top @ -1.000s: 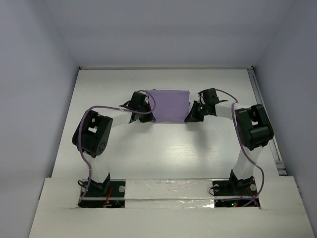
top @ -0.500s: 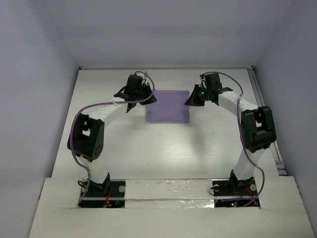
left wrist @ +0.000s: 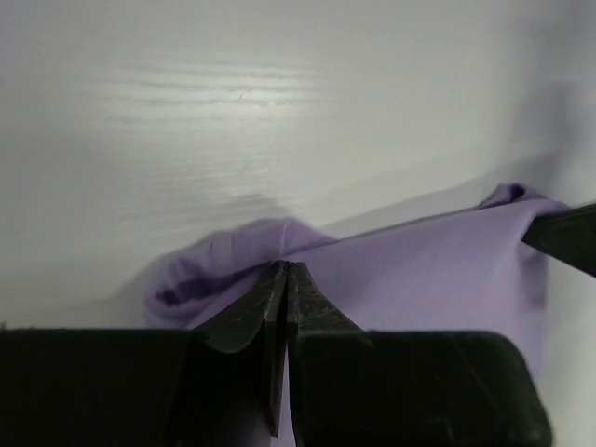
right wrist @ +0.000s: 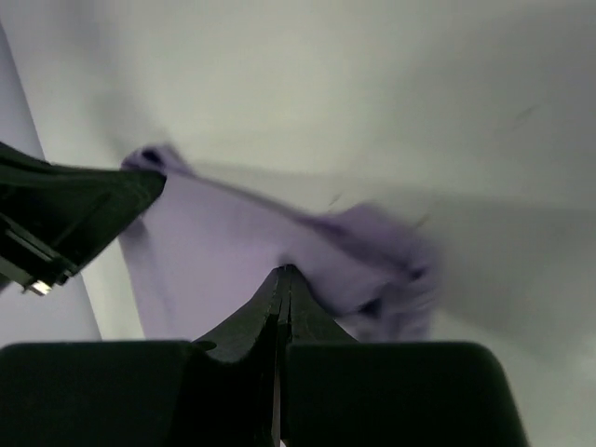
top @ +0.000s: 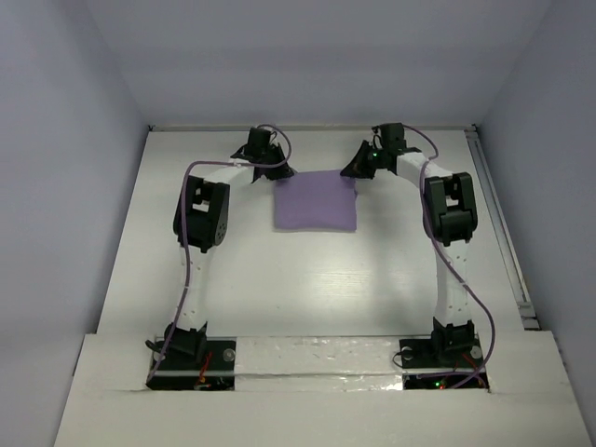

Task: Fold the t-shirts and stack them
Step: Smooth out wrinkles on the folded tshirt

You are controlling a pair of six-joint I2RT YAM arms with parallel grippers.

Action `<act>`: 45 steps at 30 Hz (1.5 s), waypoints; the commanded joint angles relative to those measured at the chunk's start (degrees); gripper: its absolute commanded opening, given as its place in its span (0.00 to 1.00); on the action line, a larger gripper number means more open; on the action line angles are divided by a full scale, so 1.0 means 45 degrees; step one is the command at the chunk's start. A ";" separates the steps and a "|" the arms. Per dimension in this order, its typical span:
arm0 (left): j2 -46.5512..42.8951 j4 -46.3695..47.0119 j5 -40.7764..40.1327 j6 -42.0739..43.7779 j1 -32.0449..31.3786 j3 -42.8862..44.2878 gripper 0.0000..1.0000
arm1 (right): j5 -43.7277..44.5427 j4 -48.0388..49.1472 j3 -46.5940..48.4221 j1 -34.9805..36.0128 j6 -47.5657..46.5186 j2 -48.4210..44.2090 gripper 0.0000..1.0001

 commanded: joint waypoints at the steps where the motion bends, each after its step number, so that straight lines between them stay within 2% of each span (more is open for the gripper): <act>1: 0.0035 0.0060 0.0059 0.0316 0.0265 0.0989 0.00 | -0.0709 0.0216 0.1313 -0.0828 0.0508 0.0777 0.00; 6: 0.0777 0.0080 -0.0196 0.0394 0.0635 0.1536 0.00 | -0.0729 0.0020 0.1999 -0.1162 0.0430 0.1677 0.00; 10: 0.0584 0.0937 -0.0118 0.0278 0.0753 0.0700 0.00 | -0.0807 0.0194 0.1456 -0.1299 0.0313 0.1874 0.00; 13: 0.0018 0.1272 -0.0001 0.0160 0.0753 0.0228 0.00 | -0.0729 0.0566 0.0868 -0.1299 0.0352 0.1717 0.00; 18: -0.1735 0.0570 -0.0468 0.0297 0.1007 0.0928 0.01 | -0.1295 0.0528 0.1119 -0.1435 0.0762 0.0823 0.00; 20: -0.2498 0.0490 -0.0664 0.0374 0.1007 0.0951 0.07 | -0.1393 0.0411 0.1334 -0.1435 0.0723 0.0120 0.00; 23: -0.4041 -0.0267 -0.1442 0.0821 0.1007 0.1068 0.28 | -0.1043 -0.0018 0.1453 -0.1435 0.0296 -0.1657 0.15; 24: -0.4877 -0.0407 -0.1678 0.0921 0.1007 0.0952 0.40 | -0.0867 -0.0116 0.1201 -0.1435 0.0119 -0.2184 0.36; 26: -0.5798 -0.0428 -0.2263 0.1058 0.1007 0.0582 0.50 | -0.0245 -0.0679 0.0732 -0.1435 -0.0620 -0.3863 0.62; 27: -0.6731 -0.0428 -0.2402 0.1058 0.1007 0.0135 0.59 | 0.0030 -0.0800 -0.0121 -0.1435 -0.0837 -0.4487 0.82; 28: -0.7185 -0.0447 -0.2480 0.1058 0.1007 -0.0140 0.60 | 0.0265 -0.0897 -0.0710 -0.1435 -0.1072 -0.5151 0.93; 30: -0.8703 -0.0468 -0.2326 0.0846 0.1007 -0.1093 0.62 | 0.0949 -0.0899 -0.2211 -0.1435 -0.1503 -0.7493 0.95; 31: -0.9235 -0.0428 -0.2190 0.0728 0.1007 -0.1545 0.64 | 0.1164 -0.0821 -0.3979 -0.1435 -0.1523 -0.8372 0.95; 32: -0.9859 -0.0177 -0.1917 0.0572 0.1007 -0.2013 0.65 | 0.1552 -0.0646 -0.4905 -0.1435 -0.1543 -1.0217 0.93; 33: -1.1103 -0.0097 -0.1683 0.0299 0.1007 -0.3004 0.66 | 0.1730 -0.0587 -0.5804 -0.1435 -0.1581 -1.1203 1.00; 34: -1.1696 -0.0038 -0.1622 0.0181 0.1007 -0.3497 0.68 | 0.2061 -0.0644 -0.7302 -0.1435 -0.1620 -1.2141 1.00; 35: -1.2359 0.0079 -0.1525 0.0044 0.1007 -0.3986 0.70 | 0.2799 -0.0935 -0.7878 -0.1435 -0.1814 -1.3059 1.00; 36: -1.3603 0.0157 -0.1505 -0.0151 0.1007 -0.5015 0.73 | 0.3386 -0.1208 -0.8290 -0.1435 -0.1893 -1.4711 1.00; 39: -1.5890 0.0432 -0.1816 -0.0834 0.1124 -0.6640 0.80 | 0.4659 -0.1542 -0.9269 -0.1435 -0.1954 -1.7470 1.00; 41: -1.6873 0.0198 -0.2128 -0.1205 0.1124 -0.7230 0.83 | 0.4916 -0.1738 -0.8884 -0.1435 -0.1681 -1.8124 1.00; 42: -1.7670 0.0178 -0.2246 -0.1323 0.1124 -0.7677 0.91 | 0.4916 -0.2724 -0.8725 -0.1435 -0.1679 -1.8243 1.00; 45: -1.8825 -0.0894 -0.2402 -0.1403 0.1124 -0.8149 0.92 | 0.5423 -0.3280 -0.8509 -0.1435 -0.1601 -1.8400 1.00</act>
